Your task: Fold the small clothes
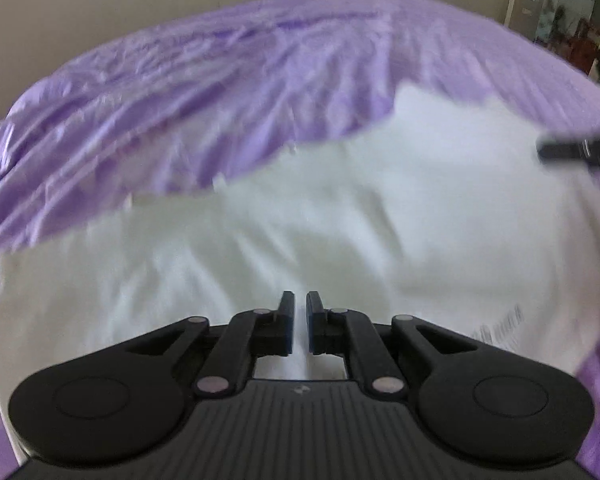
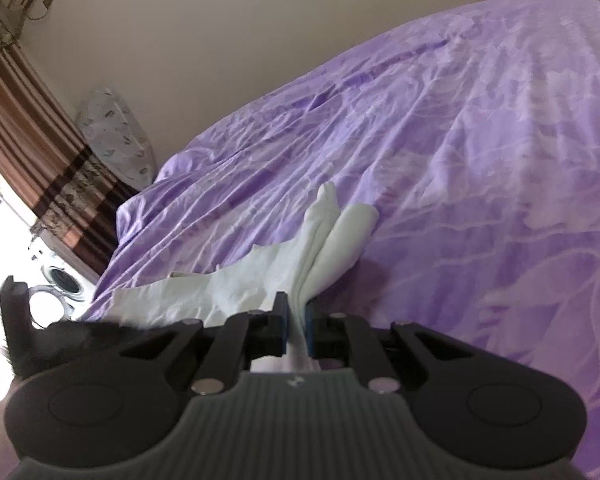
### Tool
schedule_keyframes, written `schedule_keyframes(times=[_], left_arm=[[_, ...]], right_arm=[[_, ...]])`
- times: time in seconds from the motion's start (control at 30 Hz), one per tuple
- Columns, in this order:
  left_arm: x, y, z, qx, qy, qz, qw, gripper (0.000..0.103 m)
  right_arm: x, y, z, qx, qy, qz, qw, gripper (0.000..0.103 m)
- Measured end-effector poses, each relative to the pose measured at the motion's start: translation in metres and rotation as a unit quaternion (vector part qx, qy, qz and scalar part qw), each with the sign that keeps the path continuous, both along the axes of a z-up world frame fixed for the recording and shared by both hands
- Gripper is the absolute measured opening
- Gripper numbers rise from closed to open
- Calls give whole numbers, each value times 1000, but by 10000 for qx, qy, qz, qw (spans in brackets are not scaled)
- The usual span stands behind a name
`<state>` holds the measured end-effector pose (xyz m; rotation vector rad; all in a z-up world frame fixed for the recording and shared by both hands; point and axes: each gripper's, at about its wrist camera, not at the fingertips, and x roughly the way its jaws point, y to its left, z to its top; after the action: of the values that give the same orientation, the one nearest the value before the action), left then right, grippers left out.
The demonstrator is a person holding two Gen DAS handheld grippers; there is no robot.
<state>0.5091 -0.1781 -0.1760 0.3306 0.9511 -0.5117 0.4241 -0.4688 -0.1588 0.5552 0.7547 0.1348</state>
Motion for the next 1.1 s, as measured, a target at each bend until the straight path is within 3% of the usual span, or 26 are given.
schedule_keyframes(times=[0.17,0.27,0.33,0.43,0.6,0.77,0.83,0.93,1.1], left_arm=[[-12,6,-27,13,269,340,9991,8],[-16,19,-15,-345,412,626,9966,8],[-31,32,1,-490,405,508,9967,8],[-56,40,11,-362,440,273,9980,8],[-82,37,-8,-280,694,40,9972,8],[-77,42,-29,-353,994,191,9942,8],[-79,54,-17,-518,1039,122,9932,8],[-91,81,17,-587,789,-48,9951,8],[-91,155,62,-83,185,326,9993,8]], right_arm=[[-3,6,9,-34,-52,-103,9999,3],[-2,12,17,-6,-50,-66,10000,3],[-2,18,27,-143,-49,26,9999,3],[2,28,46,-315,-103,198,9993,3],[3,51,68,-622,-175,305,9974,3],[2,70,81,-790,-157,333,9962,3],[2,80,87,-856,-148,406,9954,3],[6,99,102,-969,-149,509,9939,3],[19,150,133,-1209,124,733,9899,3]])
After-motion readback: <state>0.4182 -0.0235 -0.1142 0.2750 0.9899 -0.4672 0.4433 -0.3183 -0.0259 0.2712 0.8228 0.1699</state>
